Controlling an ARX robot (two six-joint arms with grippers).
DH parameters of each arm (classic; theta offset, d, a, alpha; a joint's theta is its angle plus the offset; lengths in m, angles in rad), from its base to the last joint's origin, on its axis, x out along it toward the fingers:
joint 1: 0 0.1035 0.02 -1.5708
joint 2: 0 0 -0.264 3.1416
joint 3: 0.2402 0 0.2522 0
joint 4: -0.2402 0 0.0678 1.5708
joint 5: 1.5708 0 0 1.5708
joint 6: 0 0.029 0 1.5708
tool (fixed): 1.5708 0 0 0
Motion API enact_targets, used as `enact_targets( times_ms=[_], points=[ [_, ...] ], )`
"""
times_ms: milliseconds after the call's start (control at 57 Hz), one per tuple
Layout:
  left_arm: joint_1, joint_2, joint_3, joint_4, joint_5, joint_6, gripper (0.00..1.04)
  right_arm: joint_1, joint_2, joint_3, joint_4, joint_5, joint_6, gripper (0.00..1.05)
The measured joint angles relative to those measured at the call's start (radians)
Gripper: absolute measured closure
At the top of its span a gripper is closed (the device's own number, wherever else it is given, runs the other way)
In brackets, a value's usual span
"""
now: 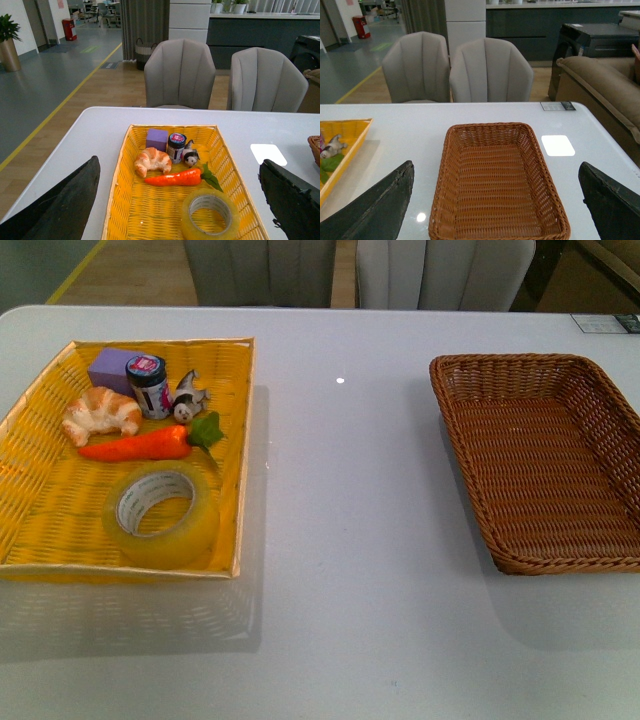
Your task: Move tape to another basket
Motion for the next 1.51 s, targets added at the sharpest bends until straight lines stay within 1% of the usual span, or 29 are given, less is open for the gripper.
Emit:
enact_targets(
  times_ms=[596,649,684,702,719,754,825,912,1000,1088,1158,1263,1509],
  points=[
    [0.0,0.002,0.001,-0.002,-0.001,-0.001,0.09,0.0,0.0,0.0,0.0,0.0,0.0,0.09],
    [-0.002,0.061,0.049,-0.13,-0.026,-0.097,0.09,0.0,0.0,0.0,0.0,0.0,0.0,0.09],
    [-0.003,0.167,0.105,-0.22,-0.03,-0.183,0.09,0.0,0.0,0.0,0.0,0.001,0.0,0.09],
    [-0.002,0.225,0.127,-0.228,-0.029,-0.245,0.09,0.0,0.0,0.0,0.0,0.001,0.0,0.09],
    [0.0,0.252,0.136,-0.225,-0.028,-0.255,0.09,0.0,-0.001,0.0,0.0,0.001,0.0,0.09],
    [0.001,0.36,0.165,-0.183,-0.027,-0.336,0.09,0.0,-0.001,0.0,0.0,-0.001,0.0,0.09],
    [0.001,0.557,0.206,-0.027,-0.018,-0.404,0.09,0.0,-0.001,0.0,0.0,-0.001,0.0,0.09],
    [0.0,0.762,0.237,0.155,0.018,-0.413,0.09,0.0,-0.001,0.0,0.0,-0.001,0.0,0.09],
    [-0.006,1.073,0.29,0.406,0.053,-0.406,0.09,0.0,-0.001,0.0,0.0,-0.001,0.0,0.09],
    [-0.007,1.328,0.349,0.56,0.053,-0.385,0.09,0.0,-0.001,0.0,0.0,-0.001,0.0,0.09],
    [-0.008,1.506,0.394,0.628,0.051,-0.369,0.09,0.0,-0.001,0.0,0.0,-0.001,0.0,0.09],
    [-0.015,1.696,0.449,0.665,0.056,-0.326,0.09,0.0,-0.001,0.0,0.0,-0.001,0.0,0.09],
    [-0.024,1.945,0.58,0.673,0.101,-0.21,0.09,0.0,-0.001,0.0,0.0,-0.001,0.0,0.09]
  ],
)
